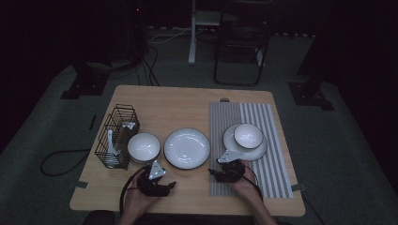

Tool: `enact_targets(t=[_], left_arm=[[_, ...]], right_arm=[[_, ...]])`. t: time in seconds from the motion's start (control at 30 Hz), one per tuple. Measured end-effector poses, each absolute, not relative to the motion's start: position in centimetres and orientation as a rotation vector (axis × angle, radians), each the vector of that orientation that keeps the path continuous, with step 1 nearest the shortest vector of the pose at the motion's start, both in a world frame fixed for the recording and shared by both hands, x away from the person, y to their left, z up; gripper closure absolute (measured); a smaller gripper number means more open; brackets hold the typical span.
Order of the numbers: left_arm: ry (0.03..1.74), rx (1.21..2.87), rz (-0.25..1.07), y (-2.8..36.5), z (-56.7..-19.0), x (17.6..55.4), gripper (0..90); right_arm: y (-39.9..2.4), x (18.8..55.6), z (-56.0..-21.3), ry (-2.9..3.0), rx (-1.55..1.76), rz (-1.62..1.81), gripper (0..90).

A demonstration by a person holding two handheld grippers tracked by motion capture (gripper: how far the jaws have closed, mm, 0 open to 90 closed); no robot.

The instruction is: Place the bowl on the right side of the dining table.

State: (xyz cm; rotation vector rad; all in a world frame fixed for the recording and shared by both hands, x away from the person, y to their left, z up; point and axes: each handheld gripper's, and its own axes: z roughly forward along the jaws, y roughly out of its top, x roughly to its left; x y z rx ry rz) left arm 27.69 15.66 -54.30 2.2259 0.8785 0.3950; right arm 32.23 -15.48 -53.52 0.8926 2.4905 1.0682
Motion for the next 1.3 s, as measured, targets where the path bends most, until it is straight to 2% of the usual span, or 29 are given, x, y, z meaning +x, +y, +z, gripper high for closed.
enact_targets(t=[0.1,0.2,0.53,0.9,1.3], left_arm=[[0.880,2.227,0.399,15.7,-54.3,27.6,29.0],[0.885,2.208,0.387,16.1,-54.3,27.5,34.9],[0.876,2.146,0.384,16.6,-53.2,27.2,43.0],[0.831,2.102,0.358,17.5,-50.9,27.2,43.0],[0.781,2.102,0.385,17.5,-49.1,27.0,42.9]], right_arm=[[-15.6,32.1,-53.9,2.481,0.895,1.069,45.3],[-15.8,32.1,-54.1,2.476,0.916,1.073,45.3],[-16.2,32.0,-54.6,2.458,0.958,1.111,44.1],[-16.3,32.0,-54.7,2.463,0.945,1.129,40.7],[-16.1,31.9,-54.7,2.462,0.927,1.110,39.7]])
